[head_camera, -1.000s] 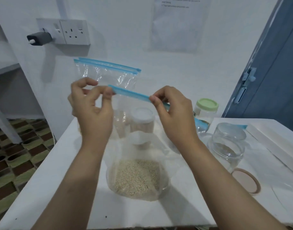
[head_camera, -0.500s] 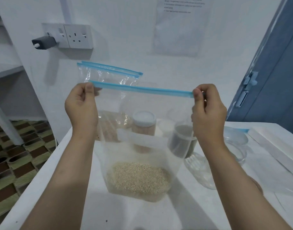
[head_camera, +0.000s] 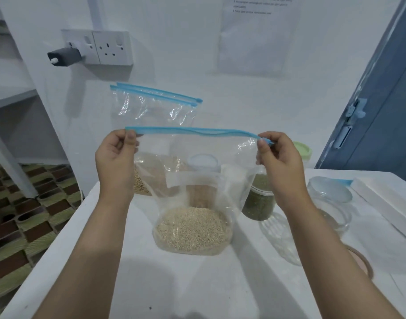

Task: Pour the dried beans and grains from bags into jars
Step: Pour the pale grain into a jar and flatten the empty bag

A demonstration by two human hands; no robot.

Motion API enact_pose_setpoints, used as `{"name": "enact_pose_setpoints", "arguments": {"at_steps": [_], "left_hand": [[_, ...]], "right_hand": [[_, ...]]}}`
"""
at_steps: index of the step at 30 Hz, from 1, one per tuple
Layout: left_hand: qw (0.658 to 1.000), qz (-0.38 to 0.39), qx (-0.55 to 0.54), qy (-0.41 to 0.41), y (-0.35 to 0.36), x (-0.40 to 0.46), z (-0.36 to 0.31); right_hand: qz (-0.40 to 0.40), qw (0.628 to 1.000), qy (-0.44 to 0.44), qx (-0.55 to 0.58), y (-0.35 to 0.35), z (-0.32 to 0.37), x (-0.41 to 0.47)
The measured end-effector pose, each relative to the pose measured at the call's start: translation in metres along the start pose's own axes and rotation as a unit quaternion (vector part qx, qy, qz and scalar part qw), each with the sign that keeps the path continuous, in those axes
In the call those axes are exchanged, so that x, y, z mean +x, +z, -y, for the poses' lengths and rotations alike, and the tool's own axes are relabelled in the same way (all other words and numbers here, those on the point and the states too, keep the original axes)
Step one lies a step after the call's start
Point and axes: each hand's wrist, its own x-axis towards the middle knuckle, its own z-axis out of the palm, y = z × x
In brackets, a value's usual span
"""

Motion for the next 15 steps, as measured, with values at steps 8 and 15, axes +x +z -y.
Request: {"name": "enact_pose_setpoints", "arguments": {"at_steps": [8,15], "left_hand": [[0.990,0.111,-0.083,0.021,0.014,-0.006,-0.017],[0.989,0.132,-0.028,0.053,0.010,0.004,-0.014]], "right_hand": [[0.027,0.993,-0.018,0.116,0.009,0.019,0.001],[0.045,0.994,-0.012,0.102,0.007,0.026,0.000]]}}
